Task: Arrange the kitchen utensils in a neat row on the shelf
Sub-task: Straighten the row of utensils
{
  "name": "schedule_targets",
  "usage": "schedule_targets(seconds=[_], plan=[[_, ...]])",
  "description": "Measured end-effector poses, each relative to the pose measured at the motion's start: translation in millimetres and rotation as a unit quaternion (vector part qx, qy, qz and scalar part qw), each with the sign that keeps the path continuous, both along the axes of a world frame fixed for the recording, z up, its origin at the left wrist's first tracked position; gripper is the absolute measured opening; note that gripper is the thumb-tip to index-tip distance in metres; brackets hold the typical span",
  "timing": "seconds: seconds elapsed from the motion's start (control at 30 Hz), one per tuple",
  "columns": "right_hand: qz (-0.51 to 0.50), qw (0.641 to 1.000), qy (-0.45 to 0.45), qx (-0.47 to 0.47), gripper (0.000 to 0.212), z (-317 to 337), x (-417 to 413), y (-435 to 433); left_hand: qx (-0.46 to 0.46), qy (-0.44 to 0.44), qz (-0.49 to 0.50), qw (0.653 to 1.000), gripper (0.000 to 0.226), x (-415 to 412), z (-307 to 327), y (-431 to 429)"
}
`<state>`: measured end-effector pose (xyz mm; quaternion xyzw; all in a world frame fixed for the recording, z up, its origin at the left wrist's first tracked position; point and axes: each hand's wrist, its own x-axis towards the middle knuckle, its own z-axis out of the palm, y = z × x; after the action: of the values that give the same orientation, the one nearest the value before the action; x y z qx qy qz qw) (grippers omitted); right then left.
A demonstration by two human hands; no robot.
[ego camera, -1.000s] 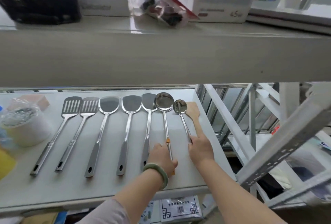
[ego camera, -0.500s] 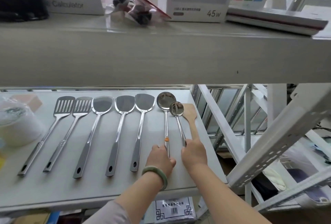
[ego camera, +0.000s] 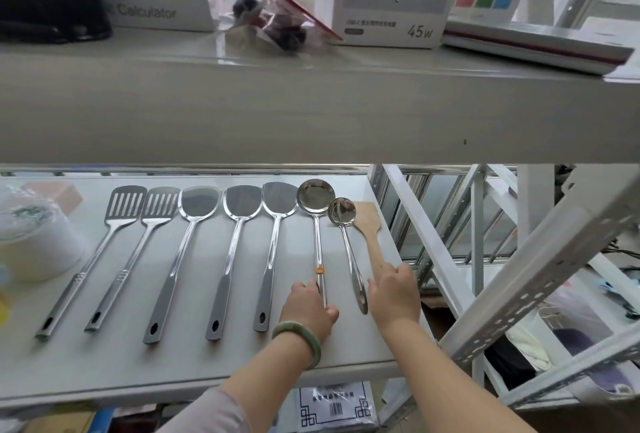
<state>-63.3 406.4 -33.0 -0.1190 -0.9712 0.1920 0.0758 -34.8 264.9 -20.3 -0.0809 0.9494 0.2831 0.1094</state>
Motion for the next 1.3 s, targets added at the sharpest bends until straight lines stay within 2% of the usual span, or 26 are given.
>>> schedule_targets(seconds=[0.2, 0.33, 0.6, 0.73, 0.87, 0.97, 1.2, 1.3], plan=[[-0.010, 0.996, -0.083, 0.014, 0.030, 4.9, 3.0, 12.2, 0.000, 0.001, 0.001, 1.000, 0.035, -1.4, -1.6, -0.9], [-0.027, 0.991, -0.131, 0.022, 0.042, 8.6, 7.8, 13.3, 0.003, 0.002, -0.007, 1.000, 0.037, -2.6, -2.5, -1.2], [-0.044, 0.980, -0.186, 0.054, 0.044, 18.0, 9.3, 13.1, 0.010, 0.001, -0.007, 1.000, 0.035, -5.1, -2.7, -1.6], [-0.054, 0.982, -0.176, 0.050, 0.046, 17.2, 8.9, 8.2, 0.024, 0.006, -0.010, 1.000, 0.053, -1.3, -6.2, -2.9], [0.017, 0.995, -0.085, 0.041, 0.049, 12.5, 9.5, -2.5, 0.035, 0.013, -0.020, 0.999, 0.070, 2.2, -7.4, -3.6], [0.079, 0.993, -0.086, -0.014, 0.042, 8.8, 10.0, -15.8, 0.035, 0.015, -0.031, 0.999, 0.072, 3.2, -9.5, -4.0], [0.107, 0.990, -0.091, -0.006, 0.028, 8.1, 5.9, -23.9, 0.036, 0.014, -0.036, 0.999, 0.070, 2.3, -11.8, -4.8], [0.106, 0.989, -0.100, -0.013, 0.027, 8.1, 4.1, -22.3, 0.036, 0.016, -0.028, 0.999, 0.062, 1.1, -14.1, -4.9]])
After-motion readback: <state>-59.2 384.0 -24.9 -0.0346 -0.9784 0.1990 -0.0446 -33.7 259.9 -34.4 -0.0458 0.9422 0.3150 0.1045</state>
